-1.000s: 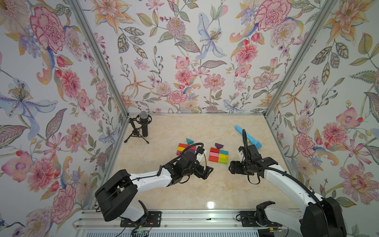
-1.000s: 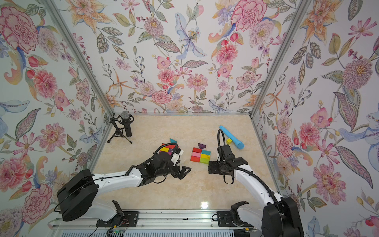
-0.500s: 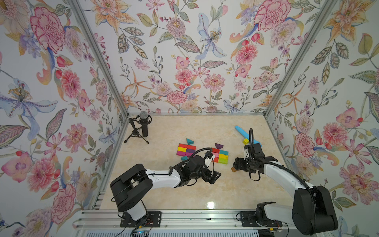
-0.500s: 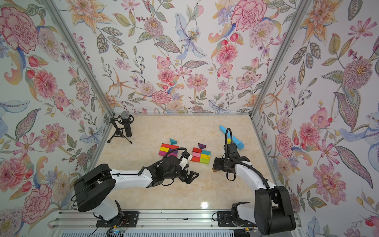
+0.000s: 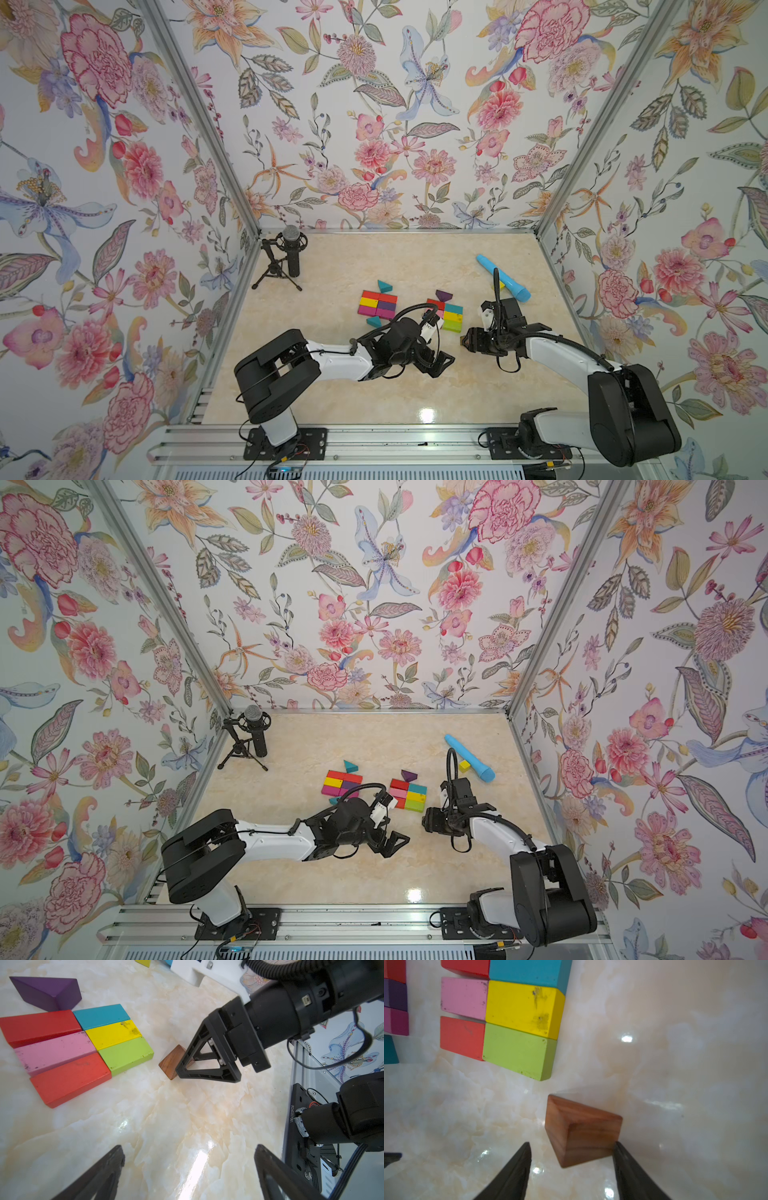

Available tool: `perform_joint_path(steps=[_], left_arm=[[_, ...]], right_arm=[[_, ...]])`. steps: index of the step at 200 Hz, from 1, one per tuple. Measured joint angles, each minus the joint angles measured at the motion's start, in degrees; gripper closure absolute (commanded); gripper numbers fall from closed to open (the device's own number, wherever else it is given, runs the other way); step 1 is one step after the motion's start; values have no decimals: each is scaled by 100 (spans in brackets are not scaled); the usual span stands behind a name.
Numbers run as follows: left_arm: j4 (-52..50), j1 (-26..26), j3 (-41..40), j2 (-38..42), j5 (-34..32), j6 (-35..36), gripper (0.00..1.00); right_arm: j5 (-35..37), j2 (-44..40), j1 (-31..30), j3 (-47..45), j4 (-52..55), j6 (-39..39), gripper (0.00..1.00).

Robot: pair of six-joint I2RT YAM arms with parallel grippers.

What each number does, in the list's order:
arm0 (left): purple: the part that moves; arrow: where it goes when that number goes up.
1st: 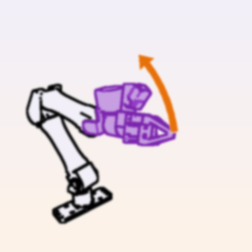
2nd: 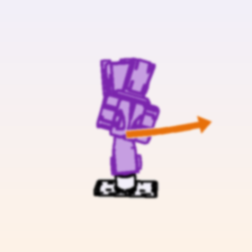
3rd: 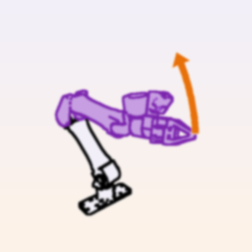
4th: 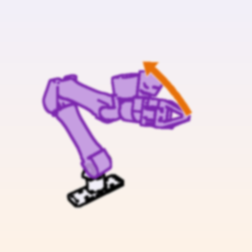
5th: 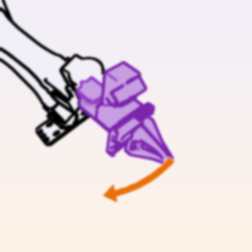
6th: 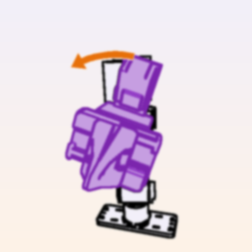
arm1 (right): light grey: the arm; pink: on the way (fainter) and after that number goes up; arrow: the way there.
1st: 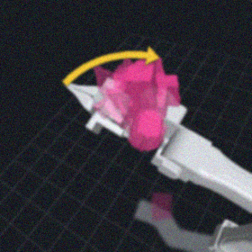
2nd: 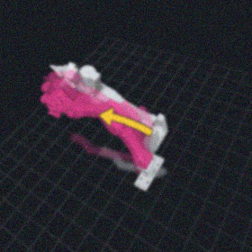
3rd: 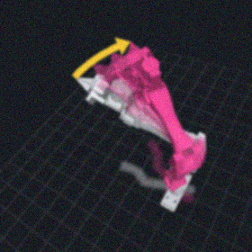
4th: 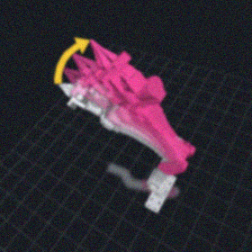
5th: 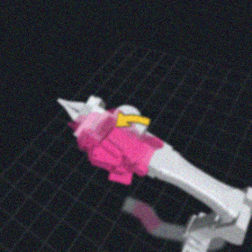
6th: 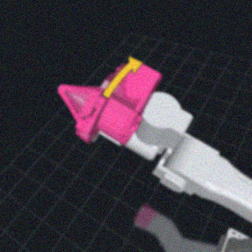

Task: Assemble a piece of candy with building blocks
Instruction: Pick up the building block from the center of the board.

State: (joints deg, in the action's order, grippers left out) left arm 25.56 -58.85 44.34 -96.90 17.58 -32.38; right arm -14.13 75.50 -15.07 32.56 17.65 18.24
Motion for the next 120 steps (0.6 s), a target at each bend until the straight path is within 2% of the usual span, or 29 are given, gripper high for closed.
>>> perform_joint_path(steps=[38, 58, 86, 120], left_arm=[[26, 0, -201, 227, -24, -2, 1], [63, 2, -356, 345, -33, -42, 1], [170, 46, -584, 437, -22, -151, 1], [284, 170, -765, 531, 2, -214, 1]], right_arm=[[92, -162, -697, -144, -140, 293, 36], [262, -341, -997, -127, 98, 398, 30], [726, -485, -1036, 313, 695, 308, 22], [1097, -238, -1036, 1010, 1010, -11, 15]])
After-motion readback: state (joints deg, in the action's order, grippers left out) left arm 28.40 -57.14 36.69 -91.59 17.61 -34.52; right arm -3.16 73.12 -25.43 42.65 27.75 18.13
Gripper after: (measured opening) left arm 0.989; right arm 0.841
